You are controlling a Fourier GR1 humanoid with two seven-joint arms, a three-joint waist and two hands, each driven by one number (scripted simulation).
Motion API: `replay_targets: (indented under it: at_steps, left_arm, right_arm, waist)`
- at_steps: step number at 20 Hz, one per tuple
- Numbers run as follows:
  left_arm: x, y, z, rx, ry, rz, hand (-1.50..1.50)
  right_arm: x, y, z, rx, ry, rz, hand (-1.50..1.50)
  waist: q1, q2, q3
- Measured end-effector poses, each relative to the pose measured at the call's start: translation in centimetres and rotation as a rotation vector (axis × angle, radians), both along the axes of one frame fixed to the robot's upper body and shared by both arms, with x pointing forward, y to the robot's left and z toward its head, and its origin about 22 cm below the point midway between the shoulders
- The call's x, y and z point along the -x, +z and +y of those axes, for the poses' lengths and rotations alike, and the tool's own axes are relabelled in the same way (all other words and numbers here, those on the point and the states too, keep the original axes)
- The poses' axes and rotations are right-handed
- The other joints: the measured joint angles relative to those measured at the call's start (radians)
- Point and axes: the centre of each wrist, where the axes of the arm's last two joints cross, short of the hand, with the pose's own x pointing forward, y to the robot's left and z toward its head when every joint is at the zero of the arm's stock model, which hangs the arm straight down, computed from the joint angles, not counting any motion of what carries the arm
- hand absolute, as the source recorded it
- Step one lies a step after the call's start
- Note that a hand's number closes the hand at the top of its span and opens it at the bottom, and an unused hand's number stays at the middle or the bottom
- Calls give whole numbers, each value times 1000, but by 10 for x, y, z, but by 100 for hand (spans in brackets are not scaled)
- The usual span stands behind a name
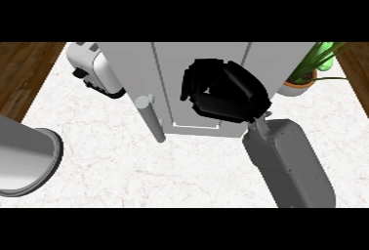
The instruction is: Pick up the bottled water, place it into the cabinet and close the cabinet
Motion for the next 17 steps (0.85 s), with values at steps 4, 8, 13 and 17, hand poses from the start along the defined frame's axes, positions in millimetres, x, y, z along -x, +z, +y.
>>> replay_targets:
  at_steps: [4, 8, 13, 17]
  left_arm:
    - [2, 3, 6, -1, 4, 0, -150]
    - [3, 5, 6, 6, -3, 0, -150]
    - [2, 4, 5, 20, -28, 5, -150]
    - [3, 3, 5, 25, -40, 11, -150]
  right_arm:
    - [-11, -2, 0, 22, 55, -6, 150]
    - [-17, -1, 3, 41, 80, -1, 150]
    - [-22, -3, 2, 31, 110, 1, 150]
    - [-23, -2, 3, 24, 137, 7, 150]
  waist:
    - [-7, -9, 7]
    - [-14, -15, 15]
    - [-11, -20, 22]
    - [-11, -20, 26]
